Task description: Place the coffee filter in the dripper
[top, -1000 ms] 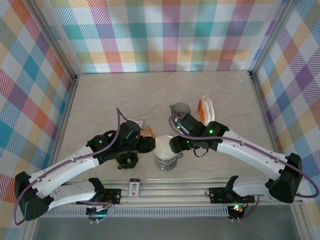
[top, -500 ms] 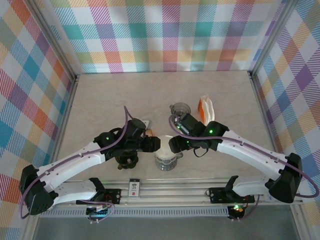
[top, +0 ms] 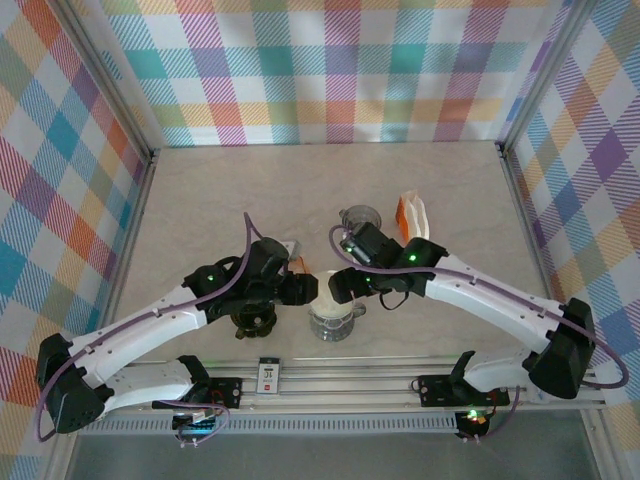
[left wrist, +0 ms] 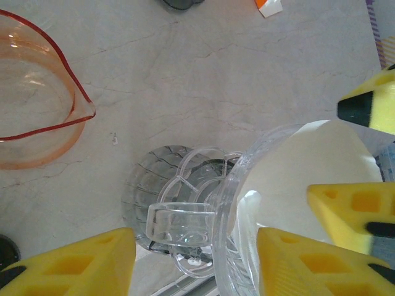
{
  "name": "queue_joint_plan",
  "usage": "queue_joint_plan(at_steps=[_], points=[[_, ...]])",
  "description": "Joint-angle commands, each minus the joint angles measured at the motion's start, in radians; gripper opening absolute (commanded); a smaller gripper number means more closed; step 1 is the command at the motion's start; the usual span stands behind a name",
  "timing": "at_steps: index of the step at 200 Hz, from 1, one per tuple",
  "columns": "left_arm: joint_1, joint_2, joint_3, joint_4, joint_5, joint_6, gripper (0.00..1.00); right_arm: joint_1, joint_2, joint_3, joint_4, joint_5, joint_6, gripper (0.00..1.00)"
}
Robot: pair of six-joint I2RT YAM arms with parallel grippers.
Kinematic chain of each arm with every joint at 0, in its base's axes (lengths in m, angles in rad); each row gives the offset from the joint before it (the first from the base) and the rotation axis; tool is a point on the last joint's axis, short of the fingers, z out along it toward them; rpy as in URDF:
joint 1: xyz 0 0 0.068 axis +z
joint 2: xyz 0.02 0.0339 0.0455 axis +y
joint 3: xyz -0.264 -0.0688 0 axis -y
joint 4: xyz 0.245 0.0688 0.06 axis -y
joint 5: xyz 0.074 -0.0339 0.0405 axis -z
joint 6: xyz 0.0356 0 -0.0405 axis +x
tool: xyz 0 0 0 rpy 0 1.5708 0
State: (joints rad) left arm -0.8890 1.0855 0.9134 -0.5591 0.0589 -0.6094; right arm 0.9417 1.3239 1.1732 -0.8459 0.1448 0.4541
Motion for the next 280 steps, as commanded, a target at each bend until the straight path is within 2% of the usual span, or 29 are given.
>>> queue_joint_plan(at_steps=[1,124,160,184,226,280], points=[[-0.01,-0.022,0.011,-0.027,-0.015,-0.006,0.54,-0.006,0.033,0.02,0.019,-0.027,-0.02,0.85],[-0.011,-0.001,-0.02,0.013,0.007,-0.017,0.51,0.001,0.16,-0.049,0.063,-0.015,-0.025,0.86],[-0.011,-0.012,-0.032,0.044,0.016,-0.027,0.56,0.005,0.17,-0.068,0.078,-0.002,-0.022,0.86],[-0.01,-0.013,-0.037,0.054,0.019,-0.027,0.57,0.005,0.168,-0.072,0.078,0.001,-0.019,0.86],[-0.01,0.009,-0.033,0.043,0.024,-0.027,0.53,0.004,0.124,-0.051,0.076,-0.001,-0.01,0.86],[-0.01,0.012,-0.03,0.047,0.026,-0.026,0.53,0.005,0.053,-0.044,0.051,0.024,0.004,0.87]])
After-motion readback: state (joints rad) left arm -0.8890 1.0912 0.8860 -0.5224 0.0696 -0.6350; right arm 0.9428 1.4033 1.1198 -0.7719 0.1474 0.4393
